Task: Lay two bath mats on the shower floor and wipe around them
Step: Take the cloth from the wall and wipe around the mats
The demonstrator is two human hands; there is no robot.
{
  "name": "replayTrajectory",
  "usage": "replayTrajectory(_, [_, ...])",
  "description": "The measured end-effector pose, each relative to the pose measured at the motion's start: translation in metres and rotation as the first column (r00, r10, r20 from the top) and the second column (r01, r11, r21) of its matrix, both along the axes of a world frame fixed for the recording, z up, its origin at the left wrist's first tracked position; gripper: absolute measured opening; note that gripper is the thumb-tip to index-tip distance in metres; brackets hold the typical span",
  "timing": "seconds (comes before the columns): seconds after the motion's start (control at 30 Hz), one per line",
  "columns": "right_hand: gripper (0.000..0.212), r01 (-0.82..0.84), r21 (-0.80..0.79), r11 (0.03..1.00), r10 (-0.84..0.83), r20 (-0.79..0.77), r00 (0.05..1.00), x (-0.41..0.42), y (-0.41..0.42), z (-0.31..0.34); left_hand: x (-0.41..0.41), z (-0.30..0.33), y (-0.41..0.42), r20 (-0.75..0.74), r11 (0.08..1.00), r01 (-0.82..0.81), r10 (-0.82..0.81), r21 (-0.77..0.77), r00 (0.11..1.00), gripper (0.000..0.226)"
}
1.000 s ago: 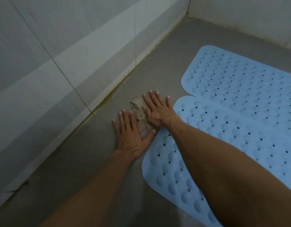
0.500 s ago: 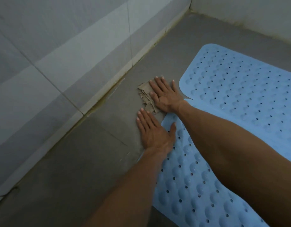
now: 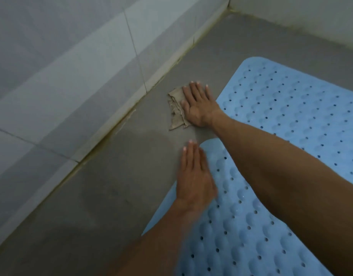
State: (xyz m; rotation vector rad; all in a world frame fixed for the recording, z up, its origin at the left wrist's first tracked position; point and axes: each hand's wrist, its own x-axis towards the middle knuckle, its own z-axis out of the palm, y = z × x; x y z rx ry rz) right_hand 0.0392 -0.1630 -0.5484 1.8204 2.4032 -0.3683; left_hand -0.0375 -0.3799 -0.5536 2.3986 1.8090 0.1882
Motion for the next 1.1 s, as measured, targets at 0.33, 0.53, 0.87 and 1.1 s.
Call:
replayTrajectory(0.33, [0.065, -0.099, 0.027, 0.995, 0.101, -0.055, 0.993, 0.038, 0.055, -0.002, 0.040, -0.015, 0.051, 0.138, 0.991, 0.128, -0.122, -0.034, 0.983, 0.069])
replayTrajectory(0.53, [0.067, 0.077, 0.022, 0.997, -0.076, -0.031, 0.997, 0.083, 0.137, 0.001, 0.041, -0.018, 0.052, 0.116, 0.991, 0.135, -0.133, -0.013, 0.984, 0.067])
replayTrajectory(0.87, [0.067, 0.091, 0.043, 0.995, -0.087, -0.087, 0.992, 0.084, 0.135, 0.003, 0.041, -0.017, 0.055, 0.097, 0.987, 0.148, -0.142, -0.058, 0.985, 0.066])
replayTrajectory(1.1, [0.067, 0.089, 0.071, 0.994, -0.082, -0.097, 0.992, 0.084, 0.133, 0.004, 0.041, -0.012, 0.056, 0.094, 0.986, 0.150, -0.143, -0.070, 0.985, 0.067])
